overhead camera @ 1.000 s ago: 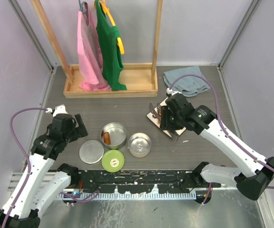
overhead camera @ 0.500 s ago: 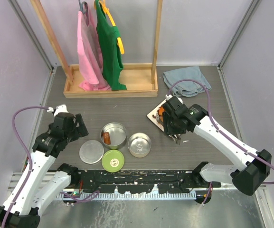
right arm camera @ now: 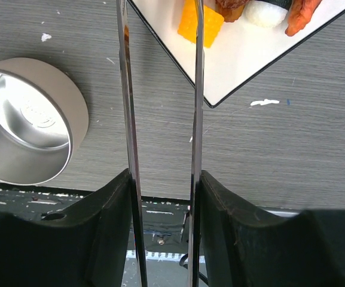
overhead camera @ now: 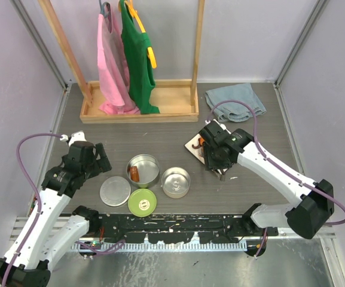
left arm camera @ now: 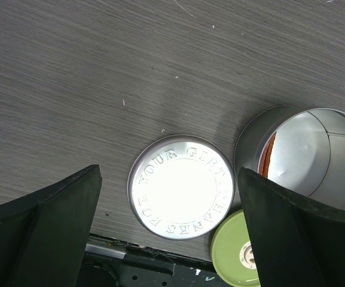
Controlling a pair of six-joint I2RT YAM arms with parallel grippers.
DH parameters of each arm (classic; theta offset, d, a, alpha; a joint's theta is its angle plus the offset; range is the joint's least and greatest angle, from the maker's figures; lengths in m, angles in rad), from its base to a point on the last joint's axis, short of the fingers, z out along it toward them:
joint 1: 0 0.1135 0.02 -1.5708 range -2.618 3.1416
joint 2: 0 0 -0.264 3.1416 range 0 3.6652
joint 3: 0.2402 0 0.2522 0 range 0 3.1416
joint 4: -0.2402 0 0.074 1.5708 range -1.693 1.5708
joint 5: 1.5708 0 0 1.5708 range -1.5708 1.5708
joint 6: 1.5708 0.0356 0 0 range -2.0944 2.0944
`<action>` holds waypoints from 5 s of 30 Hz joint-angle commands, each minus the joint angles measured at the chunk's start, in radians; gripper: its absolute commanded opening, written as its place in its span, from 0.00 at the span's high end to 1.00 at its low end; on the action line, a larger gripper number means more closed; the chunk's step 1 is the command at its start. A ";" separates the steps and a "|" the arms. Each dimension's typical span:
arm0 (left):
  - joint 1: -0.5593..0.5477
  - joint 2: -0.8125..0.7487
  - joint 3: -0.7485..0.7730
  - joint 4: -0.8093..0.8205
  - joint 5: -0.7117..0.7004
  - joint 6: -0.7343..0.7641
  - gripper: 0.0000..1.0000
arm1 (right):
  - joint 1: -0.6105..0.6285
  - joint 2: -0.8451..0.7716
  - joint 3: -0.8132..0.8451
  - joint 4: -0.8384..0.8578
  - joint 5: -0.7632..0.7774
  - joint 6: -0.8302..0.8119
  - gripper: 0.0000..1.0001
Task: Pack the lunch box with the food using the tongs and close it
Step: Pick up the fake food from the plate, then place the fake food in the packing box, then pick up the fake food from the plate.
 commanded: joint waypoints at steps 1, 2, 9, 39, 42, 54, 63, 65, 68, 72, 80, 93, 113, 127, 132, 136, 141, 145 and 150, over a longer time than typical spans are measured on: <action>0.002 -0.004 0.013 0.031 -0.004 -0.012 0.02 | 0.000 0.017 0.010 0.026 0.059 0.013 0.51; 0.003 -0.003 0.013 0.031 -0.004 -0.012 0.02 | -0.002 0.022 0.010 0.024 0.062 0.014 0.51; 0.002 -0.001 0.013 0.030 -0.004 -0.012 0.02 | 0.001 0.024 0.007 0.030 0.046 0.011 0.58; 0.002 0.004 0.015 0.031 0.003 -0.012 0.02 | 0.000 -0.146 0.040 -0.026 -0.039 0.045 0.77; 0.003 0.002 0.014 0.031 0.003 -0.012 0.02 | 0.000 -0.156 0.058 -0.028 -0.048 0.047 0.77; 0.004 0.001 0.015 0.030 0.002 -0.012 0.02 | 0.001 -0.217 0.061 0.120 -0.237 0.049 0.77; 0.003 -0.002 0.015 0.029 -0.001 -0.014 0.02 | 0.031 -0.213 0.050 0.226 -0.352 0.060 0.77; 0.003 -0.003 0.016 0.029 -0.007 -0.014 0.02 | 0.072 -0.197 0.064 0.245 -0.346 0.065 0.77; 0.002 -0.006 0.016 0.028 -0.010 -0.015 0.02 | 0.181 -0.139 0.099 0.255 -0.309 0.070 0.77; 0.002 -0.006 0.016 0.027 -0.008 -0.015 0.02 | 0.303 -0.051 0.144 0.277 -0.256 0.077 0.77; 0.003 -0.008 0.016 0.028 -0.005 -0.014 0.02 | 0.409 0.082 0.177 0.315 -0.233 0.079 0.76; 0.003 -0.005 0.015 0.029 -0.003 -0.015 0.02 | 0.415 0.251 0.217 0.346 -0.218 0.009 0.66; 0.003 0.001 0.016 0.030 0.001 -0.014 0.02 | 0.394 0.039 0.240 0.143 0.099 0.085 0.47; 0.003 -0.003 0.016 0.030 0.006 -0.014 0.02 | 0.081 -0.193 0.065 -0.073 0.144 0.103 0.50; 0.004 -0.002 0.015 0.031 0.010 -0.014 0.02 | -0.015 -0.225 0.019 -0.100 0.098 0.062 0.51; 0.003 -0.004 0.015 0.030 0.012 -0.013 0.02 | -0.046 -0.224 -0.012 -0.112 0.072 0.051 0.52; 0.002 -0.005 0.014 0.034 0.016 -0.012 0.02 | -0.074 -0.220 -0.045 -0.100 0.053 0.036 0.54; 0.003 -0.003 0.014 0.033 0.015 -0.013 0.02 | -0.094 -0.212 -0.069 -0.082 0.036 0.019 0.55; 0.003 -0.002 0.014 0.034 0.016 -0.012 0.02 | -0.108 -0.201 -0.096 -0.060 0.036 0.006 0.55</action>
